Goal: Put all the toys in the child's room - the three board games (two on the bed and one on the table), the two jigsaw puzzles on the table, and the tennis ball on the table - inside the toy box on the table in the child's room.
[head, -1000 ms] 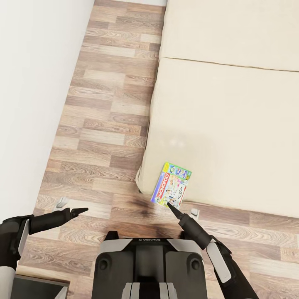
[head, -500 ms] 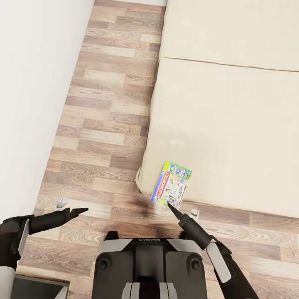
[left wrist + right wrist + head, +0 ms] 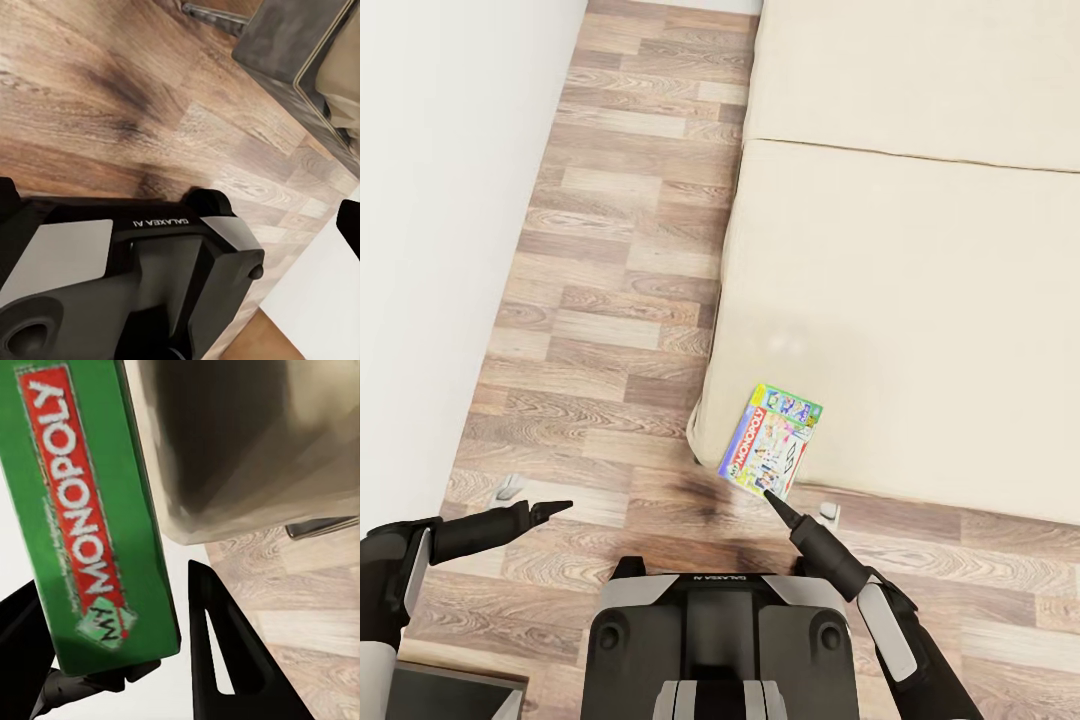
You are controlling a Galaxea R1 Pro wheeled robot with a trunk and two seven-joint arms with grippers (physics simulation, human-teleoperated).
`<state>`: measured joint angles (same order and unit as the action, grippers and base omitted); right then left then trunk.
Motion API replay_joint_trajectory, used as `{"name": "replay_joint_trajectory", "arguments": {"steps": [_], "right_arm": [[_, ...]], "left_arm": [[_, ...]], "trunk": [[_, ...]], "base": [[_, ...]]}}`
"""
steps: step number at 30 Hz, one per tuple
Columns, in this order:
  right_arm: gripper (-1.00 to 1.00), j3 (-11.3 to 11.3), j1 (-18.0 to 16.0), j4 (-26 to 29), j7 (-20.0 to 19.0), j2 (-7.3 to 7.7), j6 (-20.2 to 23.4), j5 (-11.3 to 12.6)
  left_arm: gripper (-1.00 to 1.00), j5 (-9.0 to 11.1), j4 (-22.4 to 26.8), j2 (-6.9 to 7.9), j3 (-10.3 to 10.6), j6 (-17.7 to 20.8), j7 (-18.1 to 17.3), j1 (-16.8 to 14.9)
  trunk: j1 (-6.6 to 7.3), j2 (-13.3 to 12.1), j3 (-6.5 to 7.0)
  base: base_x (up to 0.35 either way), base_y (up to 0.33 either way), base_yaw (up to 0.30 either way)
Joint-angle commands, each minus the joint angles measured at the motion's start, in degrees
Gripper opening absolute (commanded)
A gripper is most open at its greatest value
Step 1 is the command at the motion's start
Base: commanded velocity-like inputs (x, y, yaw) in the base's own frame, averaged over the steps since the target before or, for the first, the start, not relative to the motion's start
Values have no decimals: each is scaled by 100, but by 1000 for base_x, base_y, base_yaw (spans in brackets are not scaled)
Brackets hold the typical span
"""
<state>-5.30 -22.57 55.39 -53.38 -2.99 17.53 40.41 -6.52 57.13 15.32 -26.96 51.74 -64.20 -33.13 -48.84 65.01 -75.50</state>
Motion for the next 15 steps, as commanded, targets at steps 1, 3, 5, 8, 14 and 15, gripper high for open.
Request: {"name": "replay_joint_trajectory", "arguments": {"steps": [1,3,5,8,14,15], "right_arm": [[-100,-15,-2,-2,-14,-4,54,28],[-100,-15,-2,-2,-14,-1,56,28],[-100,-15,-2,-2,-14,0,57,28],[-100,-14,-2,-2,-14,0,57,28],[-100,-9,-2,0,-39,0,69,28],[-100,-8,-2,1,-54,0,70,28]], "left_arm": [[100,-60,3,-3,-15,38,-58,-4],[100,-60,1,-3,-13,37,-58,-3],[100,-60,2,-3,-12,36,-58,-3],[100,-60,2,-3,-29,34,-58,-4],[100,-60,17,28,-83,45,-58,-4],[100,-60,19,29,-84,47,-58,-5]], "trunk": [[-1,2,-2],[-1,2,-2],[-1,2,-2],[-1,2,-2],[109,-198,88],[131,-238,106]], "base": [[0,0,0],[0,0,0],[0,0,0],[0,0,0],[0,0,0],[0,0,0]]}}
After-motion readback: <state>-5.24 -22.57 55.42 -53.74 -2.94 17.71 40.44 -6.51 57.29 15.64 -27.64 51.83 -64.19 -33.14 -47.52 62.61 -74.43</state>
